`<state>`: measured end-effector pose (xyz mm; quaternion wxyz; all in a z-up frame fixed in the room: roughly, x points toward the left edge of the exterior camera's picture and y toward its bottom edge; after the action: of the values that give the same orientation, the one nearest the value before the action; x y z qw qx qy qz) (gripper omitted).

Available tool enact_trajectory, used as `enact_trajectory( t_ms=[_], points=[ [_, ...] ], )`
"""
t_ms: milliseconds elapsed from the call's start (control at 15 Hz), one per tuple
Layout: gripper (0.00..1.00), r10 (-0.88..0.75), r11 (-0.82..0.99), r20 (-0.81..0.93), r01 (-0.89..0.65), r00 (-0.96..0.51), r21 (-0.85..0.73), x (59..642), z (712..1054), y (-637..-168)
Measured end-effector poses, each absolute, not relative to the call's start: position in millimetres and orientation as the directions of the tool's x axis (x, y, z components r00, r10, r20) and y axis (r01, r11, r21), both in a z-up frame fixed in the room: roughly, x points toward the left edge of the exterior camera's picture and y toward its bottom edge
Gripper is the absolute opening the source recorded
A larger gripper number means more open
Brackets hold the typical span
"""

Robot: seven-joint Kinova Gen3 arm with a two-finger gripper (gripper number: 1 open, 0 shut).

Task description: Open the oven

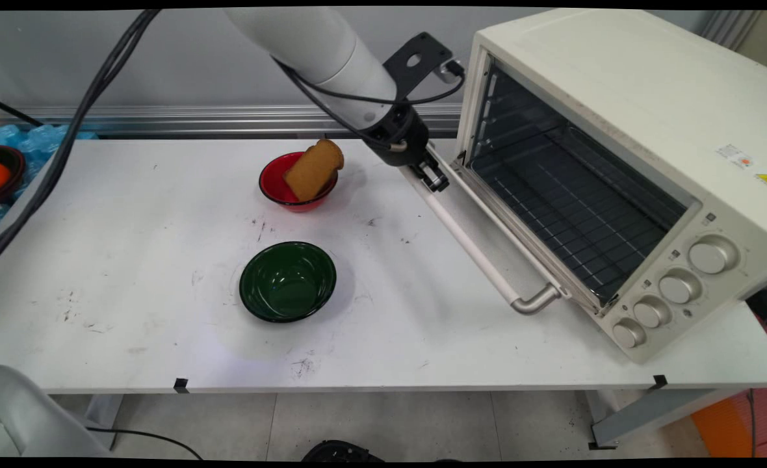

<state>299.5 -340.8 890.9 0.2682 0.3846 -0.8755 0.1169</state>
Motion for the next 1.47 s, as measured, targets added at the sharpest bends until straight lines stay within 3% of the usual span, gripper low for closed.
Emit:
enact_trajectory(
  t_ms=[1467],
  points=[
    [0.0, -0.548, 0.732, 0.609, -0.681, -0.573, 0.019, 363, 840, -303]
  ],
)
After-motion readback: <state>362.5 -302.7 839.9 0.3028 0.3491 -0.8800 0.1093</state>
